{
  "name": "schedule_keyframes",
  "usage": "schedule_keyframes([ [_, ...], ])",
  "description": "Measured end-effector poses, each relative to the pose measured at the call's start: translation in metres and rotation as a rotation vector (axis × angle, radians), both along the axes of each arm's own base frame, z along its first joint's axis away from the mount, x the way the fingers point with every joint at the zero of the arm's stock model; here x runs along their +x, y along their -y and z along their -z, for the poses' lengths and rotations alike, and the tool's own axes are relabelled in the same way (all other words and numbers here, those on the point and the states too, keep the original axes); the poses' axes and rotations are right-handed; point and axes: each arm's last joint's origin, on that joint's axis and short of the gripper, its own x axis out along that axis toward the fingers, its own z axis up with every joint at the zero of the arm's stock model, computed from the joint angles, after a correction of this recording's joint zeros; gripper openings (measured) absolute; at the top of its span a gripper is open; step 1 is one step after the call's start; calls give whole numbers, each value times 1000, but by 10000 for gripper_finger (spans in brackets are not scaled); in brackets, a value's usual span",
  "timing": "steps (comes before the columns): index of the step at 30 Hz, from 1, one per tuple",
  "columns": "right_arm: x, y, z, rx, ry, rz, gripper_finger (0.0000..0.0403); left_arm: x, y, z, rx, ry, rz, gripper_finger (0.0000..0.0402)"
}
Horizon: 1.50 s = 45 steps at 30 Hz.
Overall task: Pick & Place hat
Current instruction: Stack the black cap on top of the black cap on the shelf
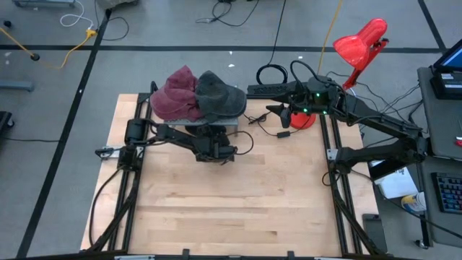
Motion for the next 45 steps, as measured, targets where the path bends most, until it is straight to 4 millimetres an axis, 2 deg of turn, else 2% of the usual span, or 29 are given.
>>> schedule_keyframes([
  [3,1,0,-1,-3,7,-4,210,0,2,1,-3,-3,20,108],
  [7,2,0,-4,-18,38,-5,210,2,10,4,-103,15,52,23],
  [8,2,-1,-5,-25,48,-7,210,3,11,5,-116,17,57,13],
  [11,3,-1,-8,-41,81,-10,210,2,17,5,-126,34,45,8],
  [14,4,-1,-10,-65,94,-18,210,0,30,4,-137,58,30,6],
  [22,4,-1,-9,-95,79,-27,210,-11,93,-6,-211,86,56,3],
  [27,3,-2,-4,-123,15,-46,210,-8,135,-17,-381,99,136,2],
  [31,1,-3,2,-77,-39,-76,210,-4,166,-49,-658,149,228,1],
  [34,0,-7,4,15,-39,-159,210,-7,177,-85,-813,212,280,1],
  [39,-6,-15,-4,157,50,-295,210,-22,177,-153,-1064,411,287,1],
  [45,-21,-25,-14,224,109,-346,210,-53,163,-239,-1269,793,314,1],
])
